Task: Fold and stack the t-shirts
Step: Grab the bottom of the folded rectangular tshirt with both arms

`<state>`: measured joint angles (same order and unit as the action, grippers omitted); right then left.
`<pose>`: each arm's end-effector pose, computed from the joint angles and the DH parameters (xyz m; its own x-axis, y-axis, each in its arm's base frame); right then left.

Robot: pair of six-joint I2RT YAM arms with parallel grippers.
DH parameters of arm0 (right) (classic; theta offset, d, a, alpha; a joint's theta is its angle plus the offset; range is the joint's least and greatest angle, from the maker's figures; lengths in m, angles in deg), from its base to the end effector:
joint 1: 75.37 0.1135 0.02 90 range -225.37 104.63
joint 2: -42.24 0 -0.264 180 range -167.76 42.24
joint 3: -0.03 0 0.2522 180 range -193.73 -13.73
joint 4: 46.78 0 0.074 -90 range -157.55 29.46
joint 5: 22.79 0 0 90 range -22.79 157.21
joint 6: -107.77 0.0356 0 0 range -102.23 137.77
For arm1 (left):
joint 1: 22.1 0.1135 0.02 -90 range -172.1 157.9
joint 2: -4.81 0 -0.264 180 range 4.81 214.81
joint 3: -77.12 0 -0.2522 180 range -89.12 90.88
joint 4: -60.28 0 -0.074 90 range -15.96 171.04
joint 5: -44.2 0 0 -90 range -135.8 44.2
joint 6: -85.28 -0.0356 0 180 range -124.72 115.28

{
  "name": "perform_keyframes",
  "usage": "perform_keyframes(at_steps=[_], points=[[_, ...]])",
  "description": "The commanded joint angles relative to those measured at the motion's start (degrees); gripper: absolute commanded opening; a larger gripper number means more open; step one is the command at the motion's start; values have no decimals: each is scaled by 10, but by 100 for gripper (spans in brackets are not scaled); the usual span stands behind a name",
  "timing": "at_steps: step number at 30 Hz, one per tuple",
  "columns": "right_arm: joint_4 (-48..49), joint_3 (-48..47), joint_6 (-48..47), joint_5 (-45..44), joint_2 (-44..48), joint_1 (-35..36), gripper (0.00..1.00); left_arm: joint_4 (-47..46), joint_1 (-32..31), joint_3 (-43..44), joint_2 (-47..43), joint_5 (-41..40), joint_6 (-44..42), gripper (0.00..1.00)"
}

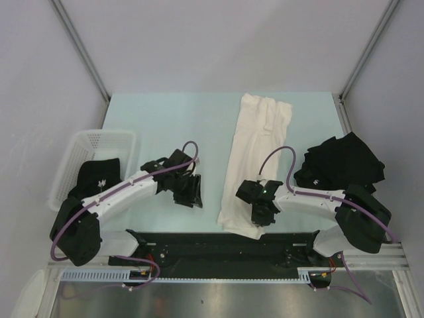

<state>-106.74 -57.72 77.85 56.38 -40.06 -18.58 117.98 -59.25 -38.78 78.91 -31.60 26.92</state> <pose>0.1285 0.1841 0.1619 -0.9756 0.0639 -0.2098 0.0676 0.9977 -0.0104 0.1838 -0.1502 0.2232 -0.9739 0.0998 -0.2040 0.1747 0.9031 -0.3923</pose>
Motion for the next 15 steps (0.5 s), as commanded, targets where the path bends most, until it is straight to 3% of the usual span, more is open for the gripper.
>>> perform_keyframes(at_steps=[1, 15], points=[[-14, 12, -13, 2, -4, -10, 2, -77, -28, -38, -9, 39, 45, 46], [14, 11, -43, 29, -20, -40, 1, -264, -109, -97, 85, 71, 72, 46]])
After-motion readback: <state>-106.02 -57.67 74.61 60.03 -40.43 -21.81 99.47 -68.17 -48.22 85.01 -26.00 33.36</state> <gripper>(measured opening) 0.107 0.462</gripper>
